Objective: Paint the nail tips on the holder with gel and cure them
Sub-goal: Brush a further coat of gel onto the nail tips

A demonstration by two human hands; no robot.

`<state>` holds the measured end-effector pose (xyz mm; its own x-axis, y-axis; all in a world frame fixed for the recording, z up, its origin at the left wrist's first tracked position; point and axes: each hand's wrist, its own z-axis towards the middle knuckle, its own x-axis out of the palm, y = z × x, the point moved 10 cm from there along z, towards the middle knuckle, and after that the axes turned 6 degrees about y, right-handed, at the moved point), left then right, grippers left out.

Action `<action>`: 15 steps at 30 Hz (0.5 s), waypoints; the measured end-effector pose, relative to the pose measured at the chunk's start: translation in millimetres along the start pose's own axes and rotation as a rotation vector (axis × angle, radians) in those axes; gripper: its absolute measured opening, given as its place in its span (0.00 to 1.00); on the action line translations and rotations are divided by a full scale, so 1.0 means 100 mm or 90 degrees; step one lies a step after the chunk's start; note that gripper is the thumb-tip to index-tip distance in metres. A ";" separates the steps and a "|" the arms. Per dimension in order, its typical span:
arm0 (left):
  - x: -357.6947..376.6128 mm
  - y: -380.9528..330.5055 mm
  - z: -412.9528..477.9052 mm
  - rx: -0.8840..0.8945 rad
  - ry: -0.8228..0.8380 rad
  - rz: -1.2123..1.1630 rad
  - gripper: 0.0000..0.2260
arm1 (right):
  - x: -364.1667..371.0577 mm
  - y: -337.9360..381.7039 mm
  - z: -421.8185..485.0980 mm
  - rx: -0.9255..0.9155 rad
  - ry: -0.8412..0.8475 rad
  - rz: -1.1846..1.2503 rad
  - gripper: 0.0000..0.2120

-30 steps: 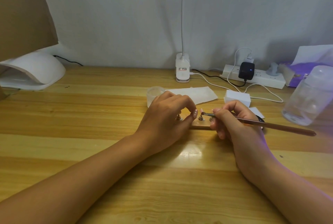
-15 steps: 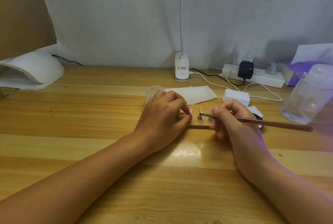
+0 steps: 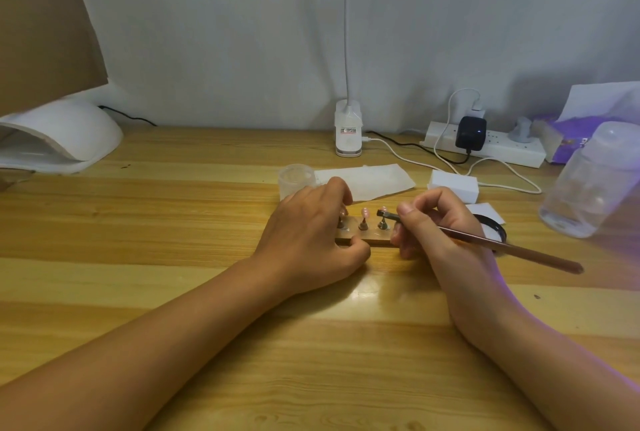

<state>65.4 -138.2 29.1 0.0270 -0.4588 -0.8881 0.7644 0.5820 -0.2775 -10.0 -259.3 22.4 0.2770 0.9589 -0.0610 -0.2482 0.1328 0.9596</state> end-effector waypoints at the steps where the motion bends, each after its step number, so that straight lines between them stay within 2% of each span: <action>1: 0.00 0.01 0.00 0.002 -0.001 -0.012 0.18 | 0.00 0.00 0.00 0.000 0.001 -0.005 0.03; 9: 0.07 -0.01 0.03 0.043 0.033 -0.122 0.19 | 0.00 -0.02 0.00 0.010 -0.005 -0.039 0.03; 12: -0.05 -0.08 0.02 0.073 -0.039 -0.071 0.20 | 0.00 -0.04 0.00 0.015 -0.004 -0.040 0.03; 15: -0.26 -0.11 -0.03 0.084 -0.155 -0.075 0.18 | 0.00 -0.04 0.01 0.014 0.002 -0.036 0.02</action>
<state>54.4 -130.2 54.2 0.0742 -0.6750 -0.7340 0.8482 0.4299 -0.3096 -7.9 -259.8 19.1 0.2875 0.9507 -0.1164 -0.2118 0.1817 0.9603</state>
